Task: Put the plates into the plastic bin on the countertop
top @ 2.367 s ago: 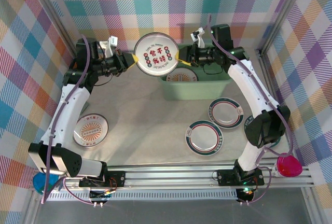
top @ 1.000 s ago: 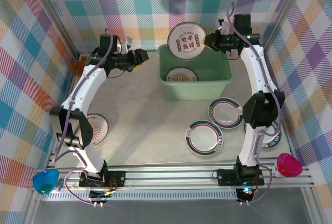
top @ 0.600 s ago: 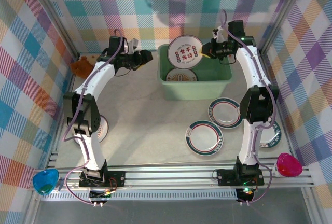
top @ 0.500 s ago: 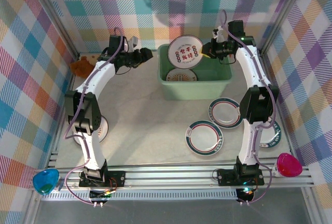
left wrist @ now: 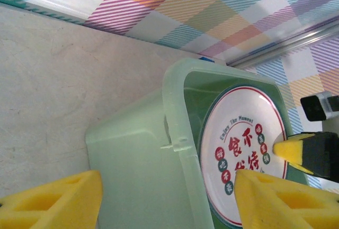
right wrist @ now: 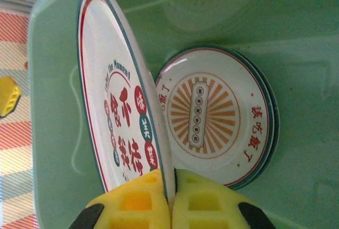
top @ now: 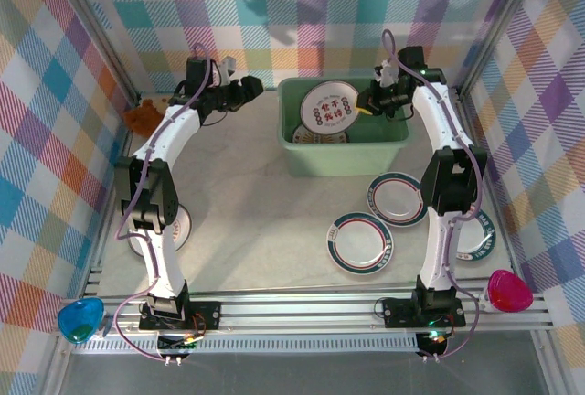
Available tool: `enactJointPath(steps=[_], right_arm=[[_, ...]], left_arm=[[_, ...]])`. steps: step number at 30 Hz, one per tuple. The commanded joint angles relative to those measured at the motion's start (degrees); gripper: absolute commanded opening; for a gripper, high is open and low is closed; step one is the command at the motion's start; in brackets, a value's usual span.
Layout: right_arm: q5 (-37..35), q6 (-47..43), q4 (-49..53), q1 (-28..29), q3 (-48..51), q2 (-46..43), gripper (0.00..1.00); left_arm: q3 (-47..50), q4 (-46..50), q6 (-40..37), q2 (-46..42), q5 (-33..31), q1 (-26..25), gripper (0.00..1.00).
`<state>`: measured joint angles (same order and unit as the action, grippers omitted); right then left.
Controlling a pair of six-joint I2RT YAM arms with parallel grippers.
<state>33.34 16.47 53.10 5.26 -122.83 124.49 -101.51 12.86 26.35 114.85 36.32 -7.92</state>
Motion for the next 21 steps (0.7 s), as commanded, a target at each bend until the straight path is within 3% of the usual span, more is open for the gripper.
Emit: enactJointPath(steps=[1, 21], right_arm=[[1.27, -2.46, 2.84, 1.13, -0.17, 1.31, 0.0], [2.24, -1.52, 3.31, 3.0, -2.26, 11.87, 0.0]], left_arm=[[0.61, -1.91, 0.24, -0.37, 1.34, 0.36, 0.66], [1.68, 4.8, -1.75, -2.73, -2.3, -0.9, 0.66]])
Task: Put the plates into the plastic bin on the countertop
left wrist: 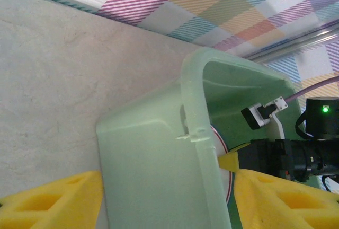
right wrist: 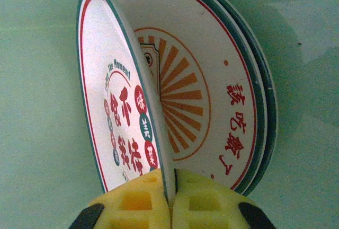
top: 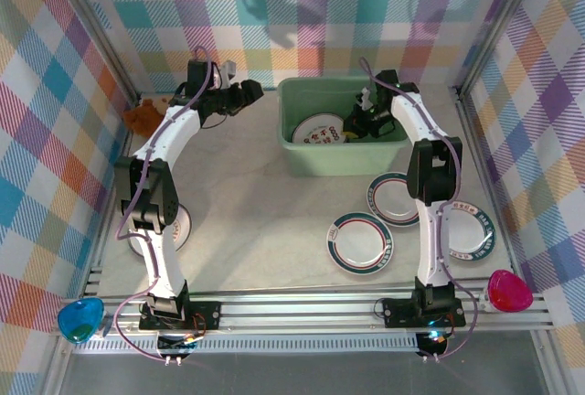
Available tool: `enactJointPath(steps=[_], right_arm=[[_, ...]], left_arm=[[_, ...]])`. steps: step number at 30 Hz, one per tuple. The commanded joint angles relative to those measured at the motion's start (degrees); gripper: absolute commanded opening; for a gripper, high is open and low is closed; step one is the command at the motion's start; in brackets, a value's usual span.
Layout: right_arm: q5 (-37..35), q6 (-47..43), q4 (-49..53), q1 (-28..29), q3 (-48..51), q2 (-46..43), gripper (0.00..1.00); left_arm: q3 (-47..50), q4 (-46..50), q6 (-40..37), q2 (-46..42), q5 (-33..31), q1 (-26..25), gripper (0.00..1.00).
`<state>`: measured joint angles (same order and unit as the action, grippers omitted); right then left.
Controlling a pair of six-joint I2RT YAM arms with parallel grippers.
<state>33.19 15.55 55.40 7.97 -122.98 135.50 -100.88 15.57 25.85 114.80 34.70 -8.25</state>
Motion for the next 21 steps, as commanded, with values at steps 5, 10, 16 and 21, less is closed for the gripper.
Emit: enactJointPath(steps=[5, 10, 16, 21], right_arm=[[1.81, -0.98, 2.27, 0.39, -2.3, 2.28, 0.0], [0.45, -0.76, 3.48, 0.42, -2.98, 2.67, 0.1], [-2.25, -1.01, 4.37, 0.48, -3.01, -0.06, 0.53], [-4.99, 0.17, 3.54, 0.47, -2.52, -3.79, 0.75]], left_arm=[[2.15, 3.28, -1.63, -4.13, -1.64, -0.89, 0.66], [4.4, 3.91, -1.5, -6.57, -3.37, -0.91, 0.66], [6.23, 5.67, -1.35, -9.84, -5.17, -0.81, 0.66], [8.25, 9.39, 0.14, -13.95, -7.17, 0.02, 0.66]])
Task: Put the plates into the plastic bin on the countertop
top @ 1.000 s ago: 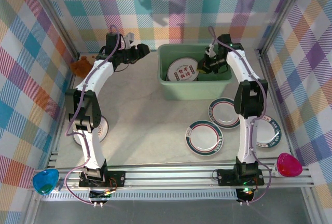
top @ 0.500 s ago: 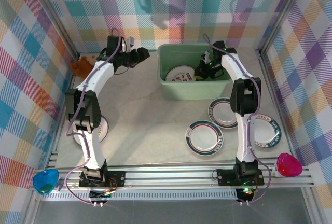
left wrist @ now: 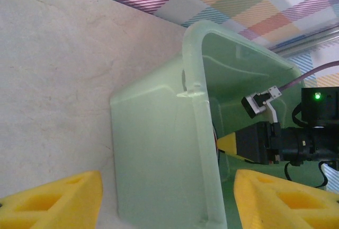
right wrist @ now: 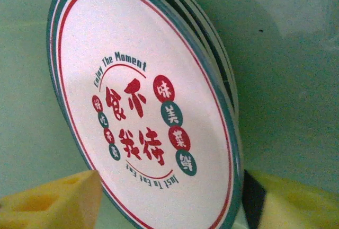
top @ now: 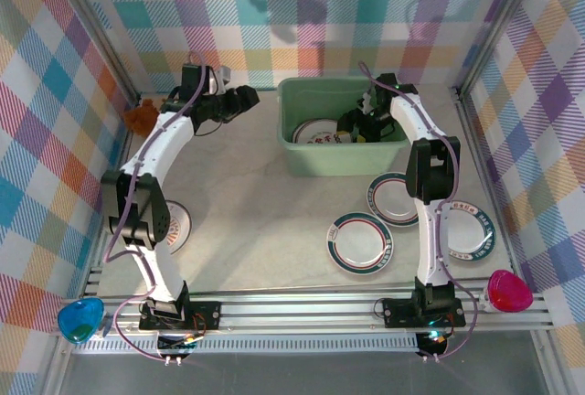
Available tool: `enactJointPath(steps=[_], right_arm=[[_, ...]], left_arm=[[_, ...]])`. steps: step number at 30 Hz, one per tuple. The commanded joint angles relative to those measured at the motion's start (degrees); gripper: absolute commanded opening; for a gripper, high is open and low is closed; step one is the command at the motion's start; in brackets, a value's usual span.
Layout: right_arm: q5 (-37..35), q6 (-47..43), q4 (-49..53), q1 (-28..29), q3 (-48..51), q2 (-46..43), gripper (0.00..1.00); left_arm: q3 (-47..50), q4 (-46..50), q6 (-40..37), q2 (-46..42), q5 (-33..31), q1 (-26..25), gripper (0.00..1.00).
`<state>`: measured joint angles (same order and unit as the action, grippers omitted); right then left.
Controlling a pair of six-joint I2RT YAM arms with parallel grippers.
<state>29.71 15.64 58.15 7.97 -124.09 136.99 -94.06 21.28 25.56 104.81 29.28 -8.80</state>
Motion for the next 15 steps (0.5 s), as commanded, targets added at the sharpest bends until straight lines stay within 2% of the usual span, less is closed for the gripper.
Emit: enactJointPath(steps=[1, 2, 3, 4, 5, 10, 15], right_arm=[[-1.99, 0.2, 0.69, 0.47, -1.33, -5.9, 0.77], [-2.71, 0.4, 0.67, 0.51, -1.48, -6.62, 0.79], [-3.4, 0.64, 0.5, 0.47, -1.42, -7.48, 0.85], [-4.01, 0.98, 0.39, 0.47, -1.39, -8.32, 0.95], [-4.56, 1.27, 0.34, 0.47, -1.21, -9.38, 0.99], [-7.94, 1.33, -0.67, 0.56, 3.03, -15.25, 0.99], [-13.53, 1.69, -4.44, 0.56, 11.58, -23.63, 0.99]], left_arm=[[1.89, 4.97, 0.62, -4.82, -2.57, 0.83, 0.66], [2.36, 6.62, 0.78, -5.94, -3.8, 1.05, 0.66], [3.13, 9.3, 0.95, -7.58, -5.83, 1.49, 0.67], [3.78, 11.68, 1.02, -8.79, -7.42, 1.89, 0.66], [4.69, 14.35, 1.5, -10.35, -9.28, 2.47, 0.66], [11.17, 25.66, 4.68, -19.16, -16.88, 5.52, 0.67], [16.72, 36.45, 7.71, -25.36, -24.05, 7.64, 0.68]])
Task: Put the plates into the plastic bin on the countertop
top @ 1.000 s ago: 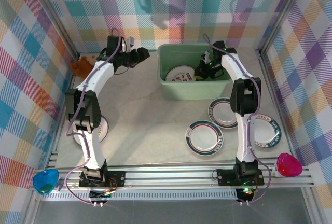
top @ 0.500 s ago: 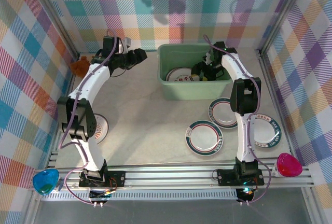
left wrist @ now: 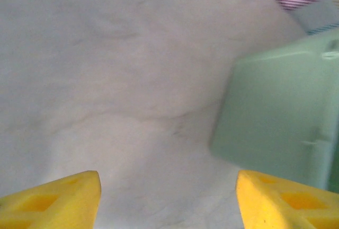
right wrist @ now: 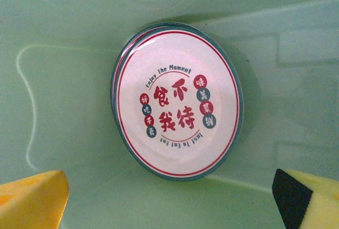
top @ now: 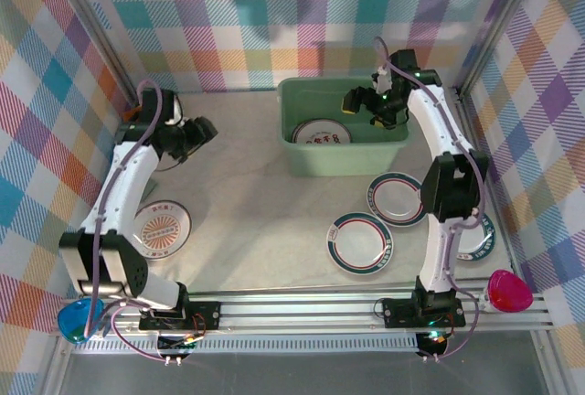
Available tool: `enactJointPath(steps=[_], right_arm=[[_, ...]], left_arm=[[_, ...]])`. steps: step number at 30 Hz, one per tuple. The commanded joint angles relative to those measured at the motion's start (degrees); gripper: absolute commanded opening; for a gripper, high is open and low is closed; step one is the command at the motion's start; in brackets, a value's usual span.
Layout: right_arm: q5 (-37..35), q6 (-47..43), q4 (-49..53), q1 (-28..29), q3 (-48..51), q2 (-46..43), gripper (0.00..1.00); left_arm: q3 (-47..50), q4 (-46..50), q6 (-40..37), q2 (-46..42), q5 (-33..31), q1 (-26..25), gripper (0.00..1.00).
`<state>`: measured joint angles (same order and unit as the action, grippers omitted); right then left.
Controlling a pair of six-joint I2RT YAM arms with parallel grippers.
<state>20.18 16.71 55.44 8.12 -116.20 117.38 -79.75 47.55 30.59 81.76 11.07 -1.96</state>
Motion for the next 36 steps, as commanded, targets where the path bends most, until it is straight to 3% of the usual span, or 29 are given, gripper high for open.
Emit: enactJointPath(steps=[1, 6, 16, 19, 36], right_arm=[[-4.31, 1.0, -2.58, 0.39, 5.04, -5.54, 0.99], [-4.07, 2.71, -4.56, 1.08, 10.27, -11.66, 0.99], [-3.43, 5.1, -7.94, 2.76, 20.25, -20.07, 0.99], [-2.63, 5.48, -8.59, 2.87, 21.65, -20.66, 0.99], [-0.09, 5.88, -10.19, 2.94, 22.95, -19.36, 0.99]], left_arm=[[3.18, 11.58, 2.69, -2.54, -6.58, 0.9, 0.69], [5.85, 15.62, 0.12, -0.15, -11.51, 0.99, 0.68], [4.18, 16.72, -7.34, 15.4, -17.06, 1.15, 0.64], [4.13, 16.91, -9.32, 17.1, -19.44, 1.32, 0.64], [9.9, 13.56, -11.96, 24.22, -19.88, 2.66, 0.62]])
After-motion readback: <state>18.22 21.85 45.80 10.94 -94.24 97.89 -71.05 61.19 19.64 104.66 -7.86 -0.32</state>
